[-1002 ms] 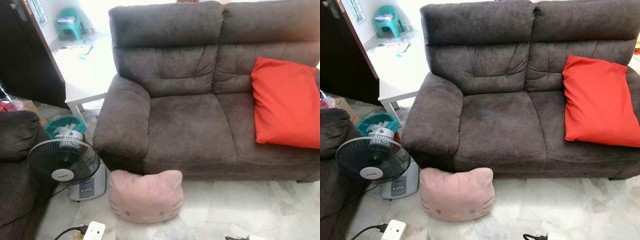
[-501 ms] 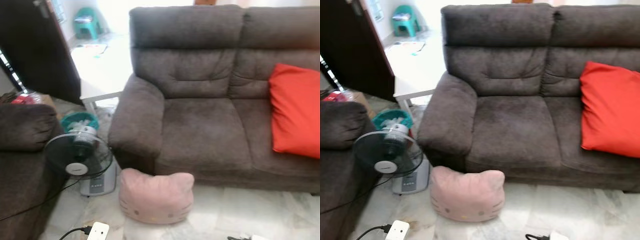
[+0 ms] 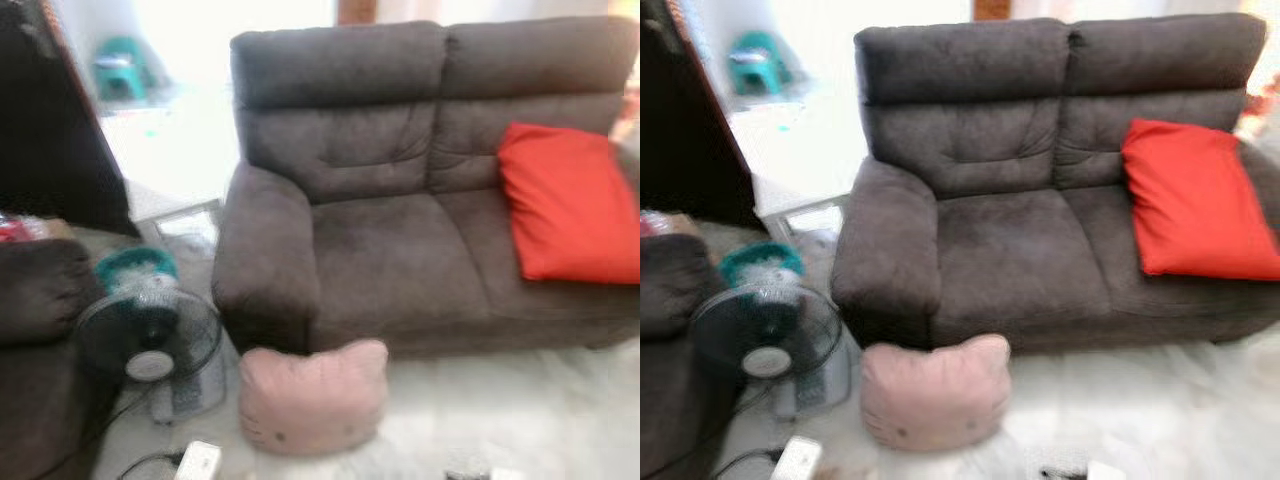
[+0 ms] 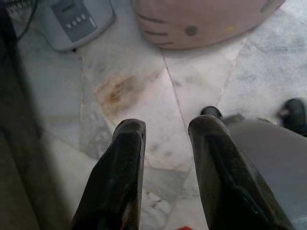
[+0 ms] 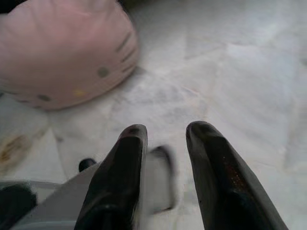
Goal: Move the pillow to the sofa from floor
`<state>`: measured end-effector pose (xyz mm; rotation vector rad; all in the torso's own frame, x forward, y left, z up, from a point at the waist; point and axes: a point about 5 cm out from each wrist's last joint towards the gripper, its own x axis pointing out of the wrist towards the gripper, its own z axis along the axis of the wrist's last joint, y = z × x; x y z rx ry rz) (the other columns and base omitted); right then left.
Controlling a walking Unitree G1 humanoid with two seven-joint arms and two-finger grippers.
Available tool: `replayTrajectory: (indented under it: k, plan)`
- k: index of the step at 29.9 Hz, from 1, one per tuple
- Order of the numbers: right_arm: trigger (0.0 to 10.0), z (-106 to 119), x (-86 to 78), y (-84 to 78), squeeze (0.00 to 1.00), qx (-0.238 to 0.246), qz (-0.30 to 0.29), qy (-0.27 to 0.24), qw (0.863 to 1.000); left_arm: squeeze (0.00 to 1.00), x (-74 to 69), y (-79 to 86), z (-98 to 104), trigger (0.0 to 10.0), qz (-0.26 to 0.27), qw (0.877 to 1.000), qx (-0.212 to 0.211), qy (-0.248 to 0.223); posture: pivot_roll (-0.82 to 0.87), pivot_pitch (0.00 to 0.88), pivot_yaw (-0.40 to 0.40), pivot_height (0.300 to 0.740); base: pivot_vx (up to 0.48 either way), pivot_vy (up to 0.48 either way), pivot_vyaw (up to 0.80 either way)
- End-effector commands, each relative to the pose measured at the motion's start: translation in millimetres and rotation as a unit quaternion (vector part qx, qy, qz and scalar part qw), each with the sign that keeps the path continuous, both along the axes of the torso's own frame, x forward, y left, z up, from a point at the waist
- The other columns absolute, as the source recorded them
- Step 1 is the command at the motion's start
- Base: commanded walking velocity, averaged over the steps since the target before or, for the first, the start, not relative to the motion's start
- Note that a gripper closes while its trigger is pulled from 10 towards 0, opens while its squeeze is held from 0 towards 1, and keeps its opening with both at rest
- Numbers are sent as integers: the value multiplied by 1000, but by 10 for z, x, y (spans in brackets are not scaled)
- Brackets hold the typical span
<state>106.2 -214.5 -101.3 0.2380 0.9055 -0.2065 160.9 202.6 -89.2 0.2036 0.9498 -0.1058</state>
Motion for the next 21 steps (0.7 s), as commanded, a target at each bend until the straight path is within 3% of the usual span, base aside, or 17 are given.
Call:
replayTrajectory:
  k: [1, 9, 21]
  plan:
    - [10000, 23, 37, -60, 0, -8, -2, -6, 1000, 0, -12, -42, -9, 10000, -4, 1000, -9, -1, -3, 0, 23, 738, 0, 0, 0]
    - [10000, 24, 39, -62, 0, -8, 0, -6, 1000, 0, -88, 112, -12, 10000, 2, 1000, 0, 9, -4, 0, 23, 738, 0, 0, 0]
    - [10000, 27, 50, -53, 0, -9, 14, -6, 1000, 0, -47, -39, -25, 10000, -5, 1000, -4, 6, -5, 0, 24, 738, 0, 0, 0]
